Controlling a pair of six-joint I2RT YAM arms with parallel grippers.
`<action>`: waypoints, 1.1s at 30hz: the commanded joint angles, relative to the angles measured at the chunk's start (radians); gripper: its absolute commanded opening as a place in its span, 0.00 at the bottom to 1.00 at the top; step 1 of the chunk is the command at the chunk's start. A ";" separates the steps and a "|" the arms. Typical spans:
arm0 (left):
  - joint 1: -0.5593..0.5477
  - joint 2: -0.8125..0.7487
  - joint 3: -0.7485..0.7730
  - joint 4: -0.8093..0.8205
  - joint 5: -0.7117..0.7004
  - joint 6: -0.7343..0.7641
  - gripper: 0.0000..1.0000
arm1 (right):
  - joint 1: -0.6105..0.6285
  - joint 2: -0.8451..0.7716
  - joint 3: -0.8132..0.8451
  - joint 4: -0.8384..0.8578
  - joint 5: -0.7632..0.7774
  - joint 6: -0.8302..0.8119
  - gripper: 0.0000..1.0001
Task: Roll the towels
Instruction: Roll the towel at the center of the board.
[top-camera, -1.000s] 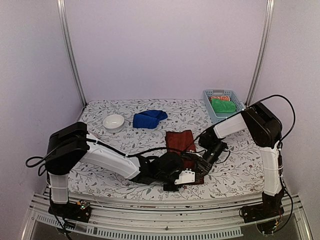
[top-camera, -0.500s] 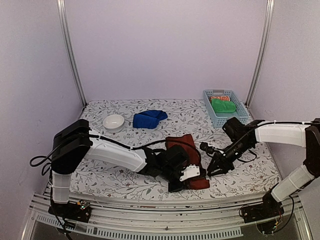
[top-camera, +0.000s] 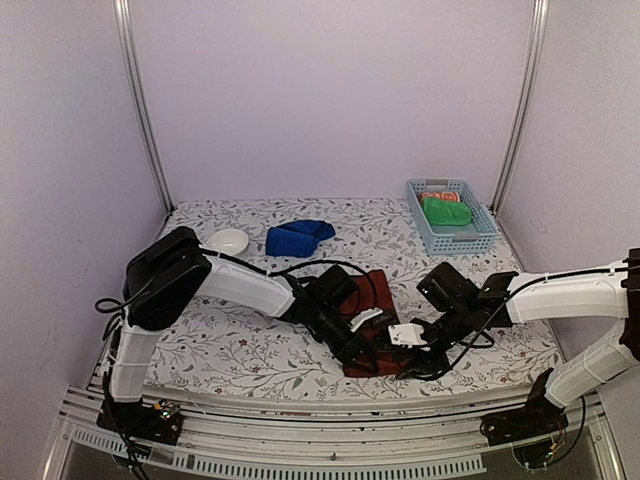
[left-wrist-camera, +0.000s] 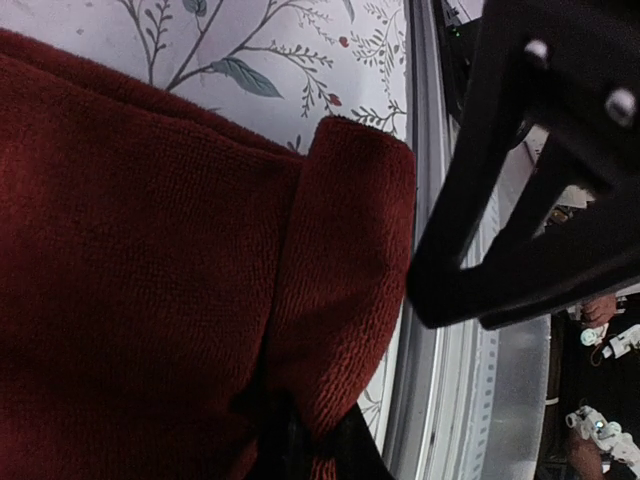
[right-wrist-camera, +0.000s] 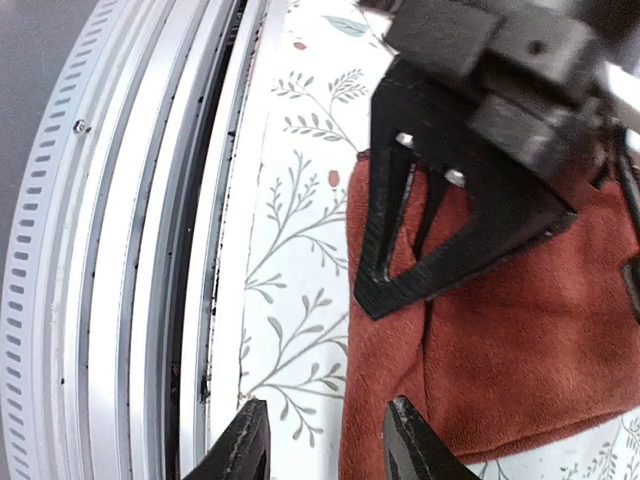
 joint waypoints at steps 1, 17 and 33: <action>0.012 0.041 -0.041 0.017 0.072 -0.120 0.00 | 0.049 0.078 0.023 0.071 0.098 0.007 0.40; 0.056 0.040 -0.081 0.068 0.094 -0.136 0.11 | 0.047 0.303 0.124 0.006 0.003 -0.006 0.05; -0.012 -0.574 -0.609 0.311 -0.560 0.013 0.46 | -0.215 0.837 0.559 -0.645 -0.586 -0.125 0.03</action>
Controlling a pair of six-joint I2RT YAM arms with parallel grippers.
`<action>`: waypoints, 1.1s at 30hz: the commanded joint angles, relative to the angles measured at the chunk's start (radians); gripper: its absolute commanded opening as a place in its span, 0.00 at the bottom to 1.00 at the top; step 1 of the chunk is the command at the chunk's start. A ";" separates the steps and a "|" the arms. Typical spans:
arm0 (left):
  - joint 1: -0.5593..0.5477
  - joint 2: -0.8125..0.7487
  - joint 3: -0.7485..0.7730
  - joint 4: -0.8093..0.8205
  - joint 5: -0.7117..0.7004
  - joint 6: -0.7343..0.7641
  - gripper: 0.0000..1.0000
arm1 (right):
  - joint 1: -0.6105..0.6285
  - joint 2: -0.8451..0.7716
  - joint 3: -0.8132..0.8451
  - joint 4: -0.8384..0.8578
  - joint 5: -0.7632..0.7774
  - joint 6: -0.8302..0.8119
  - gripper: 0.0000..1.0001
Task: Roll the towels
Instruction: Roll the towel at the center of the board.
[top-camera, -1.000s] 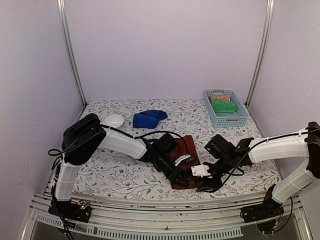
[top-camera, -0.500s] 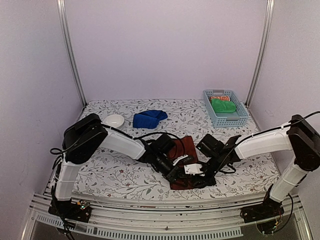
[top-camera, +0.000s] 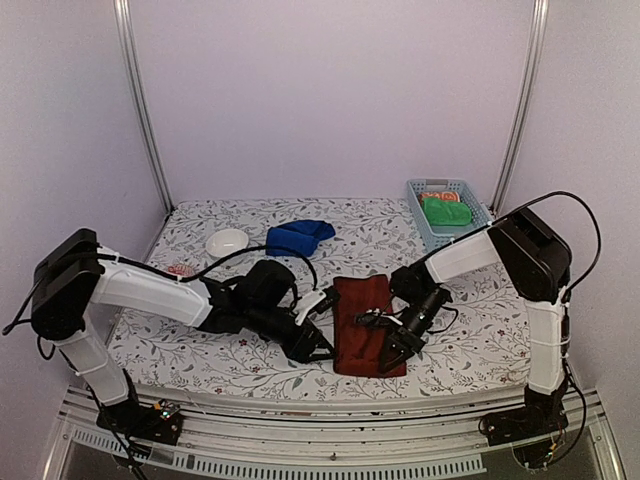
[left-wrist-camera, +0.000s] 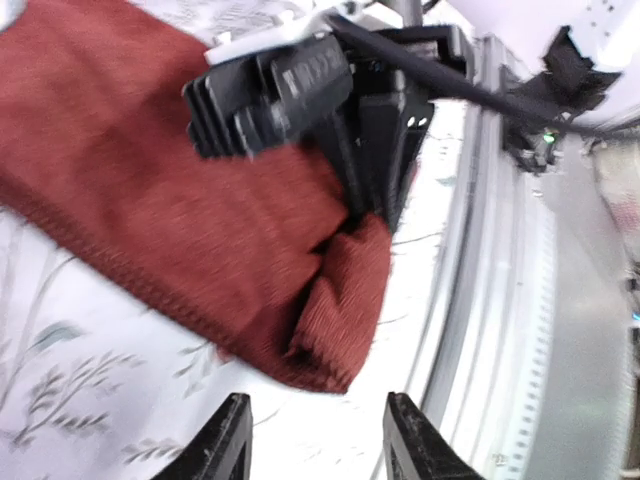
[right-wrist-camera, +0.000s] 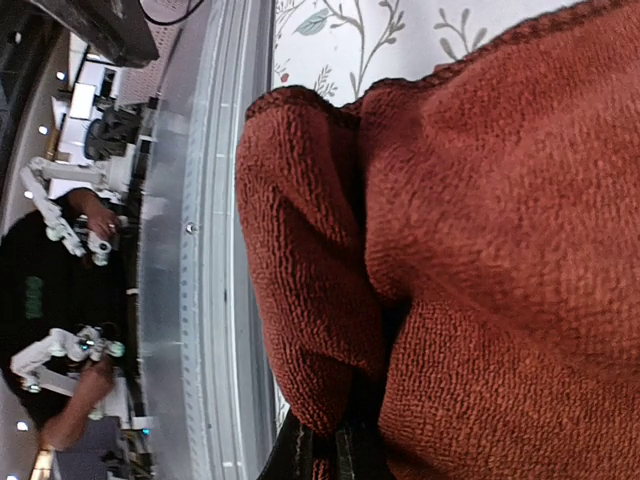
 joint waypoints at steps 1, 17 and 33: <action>-0.083 -0.089 -0.109 0.110 -0.291 0.125 0.46 | -0.038 0.148 0.111 -0.200 -0.097 -0.055 0.03; -0.312 0.236 0.223 -0.043 -0.591 0.749 0.47 | -0.043 0.234 0.157 -0.186 -0.034 0.047 0.03; -0.263 0.297 0.311 -0.228 -0.299 0.537 0.06 | -0.102 -0.128 0.069 -0.133 0.011 0.043 0.27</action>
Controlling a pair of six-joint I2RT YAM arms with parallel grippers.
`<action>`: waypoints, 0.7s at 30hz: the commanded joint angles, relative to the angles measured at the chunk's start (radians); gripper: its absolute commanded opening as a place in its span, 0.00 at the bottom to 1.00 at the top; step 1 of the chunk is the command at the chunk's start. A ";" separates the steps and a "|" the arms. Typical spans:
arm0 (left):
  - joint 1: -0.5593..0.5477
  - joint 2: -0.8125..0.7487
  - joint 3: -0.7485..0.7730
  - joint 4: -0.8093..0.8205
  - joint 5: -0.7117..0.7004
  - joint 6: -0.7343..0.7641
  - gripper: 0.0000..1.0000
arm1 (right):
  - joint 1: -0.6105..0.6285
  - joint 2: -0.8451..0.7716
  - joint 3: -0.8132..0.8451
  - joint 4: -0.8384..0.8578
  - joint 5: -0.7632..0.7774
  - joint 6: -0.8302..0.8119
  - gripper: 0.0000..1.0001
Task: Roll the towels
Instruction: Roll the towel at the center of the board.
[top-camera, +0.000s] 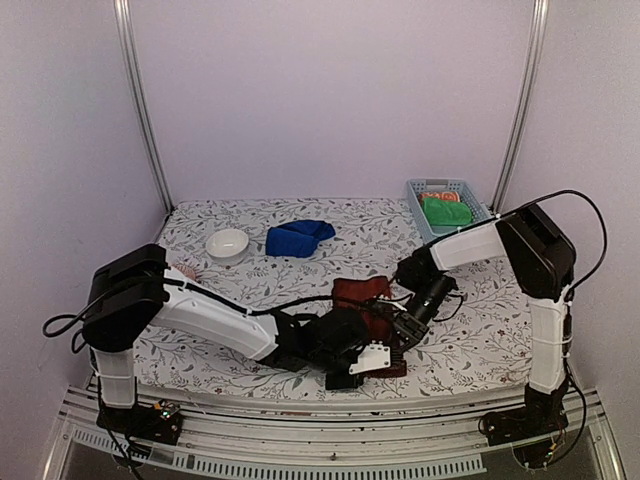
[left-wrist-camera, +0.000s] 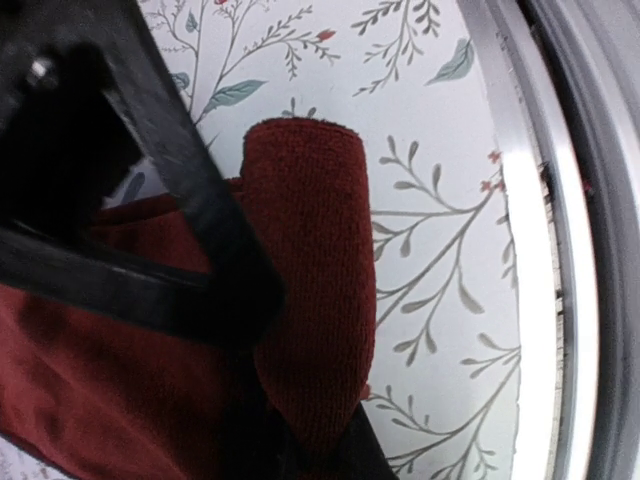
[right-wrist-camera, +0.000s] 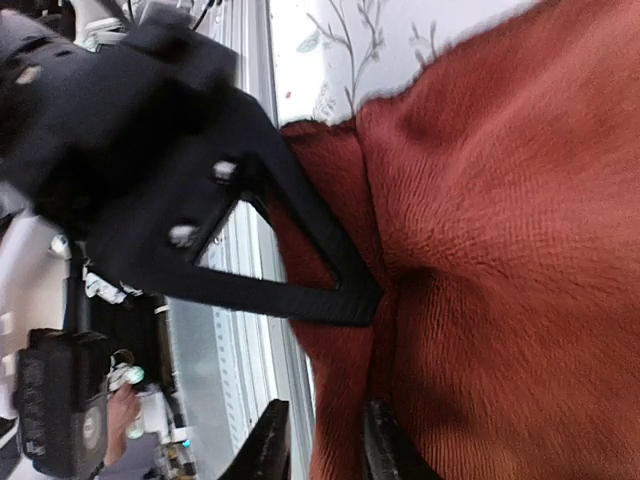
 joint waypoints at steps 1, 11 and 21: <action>0.045 0.010 0.049 -0.173 0.288 -0.167 0.06 | -0.073 -0.260 -0.065 0.126 0.082 0.022 0.28; 0.250 0.194 0.257 -0.306 0.842 -0.496 0.13 | -0.169 -0.778 -0.341 0.421 0.212 0.008 0.31; 0.322 0.323 0.310 -0.292 0.979 -0.685 0.13 | 0.199 -0.816 -0.545 0.653 0.623 0.023 0.53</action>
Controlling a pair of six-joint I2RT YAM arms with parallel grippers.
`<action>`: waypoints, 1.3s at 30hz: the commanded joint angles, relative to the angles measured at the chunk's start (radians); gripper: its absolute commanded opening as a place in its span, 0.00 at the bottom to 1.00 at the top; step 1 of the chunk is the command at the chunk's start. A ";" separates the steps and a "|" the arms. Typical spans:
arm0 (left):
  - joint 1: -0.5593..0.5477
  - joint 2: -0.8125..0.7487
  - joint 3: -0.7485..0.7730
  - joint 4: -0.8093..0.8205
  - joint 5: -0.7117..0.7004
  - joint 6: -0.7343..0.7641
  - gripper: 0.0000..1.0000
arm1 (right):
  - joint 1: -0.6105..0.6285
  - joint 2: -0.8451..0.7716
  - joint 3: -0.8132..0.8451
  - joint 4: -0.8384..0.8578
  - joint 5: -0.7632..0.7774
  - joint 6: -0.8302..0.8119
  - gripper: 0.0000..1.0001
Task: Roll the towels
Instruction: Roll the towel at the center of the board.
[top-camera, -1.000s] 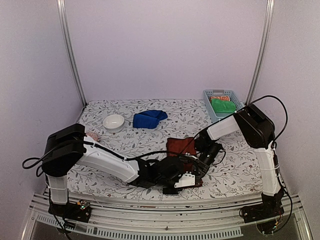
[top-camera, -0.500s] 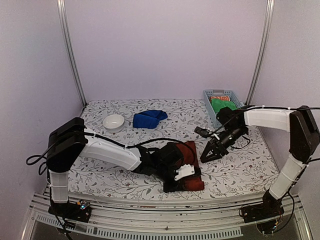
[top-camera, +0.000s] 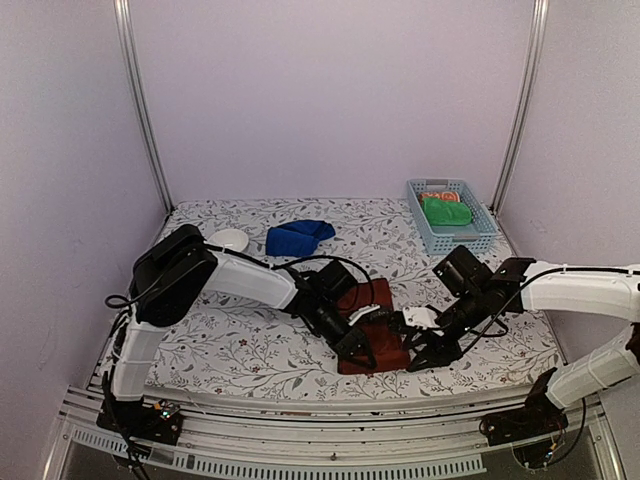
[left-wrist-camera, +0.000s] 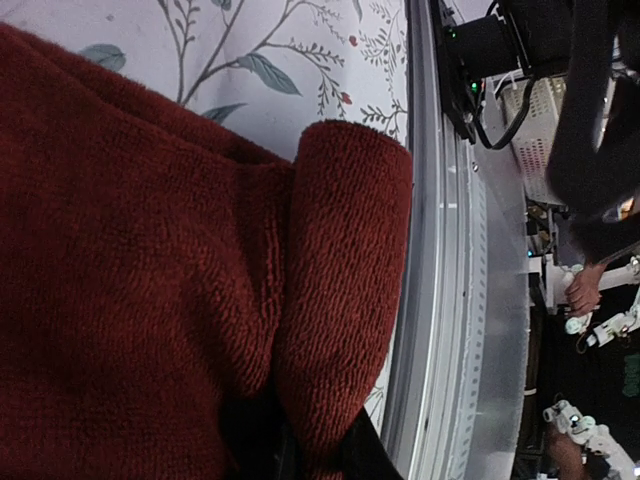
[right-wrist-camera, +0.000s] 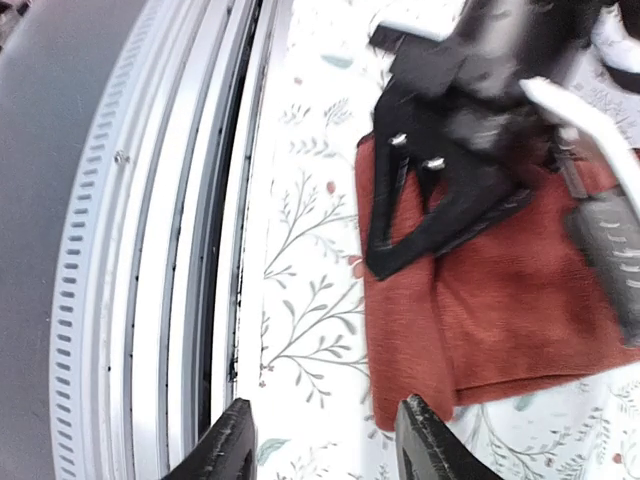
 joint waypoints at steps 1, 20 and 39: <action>0.026 0.070 -0.002 -0.044 0.056 -0.113 0.13 | 0.132 0.056 -0.031 0.164 0.232 0.016 0.56; 0.087 -0.129 -0.168 0.006 -0.093 -0.095 0.42 | 0.189 0.349 0.069 0.139 0.208 -0.013 0.05; -0.238 -0.639 -0.643 0.428 -0.903 0.399 0.48 | -0.162 0.964 0.617 -0.618 -0.410 -0.092 0.03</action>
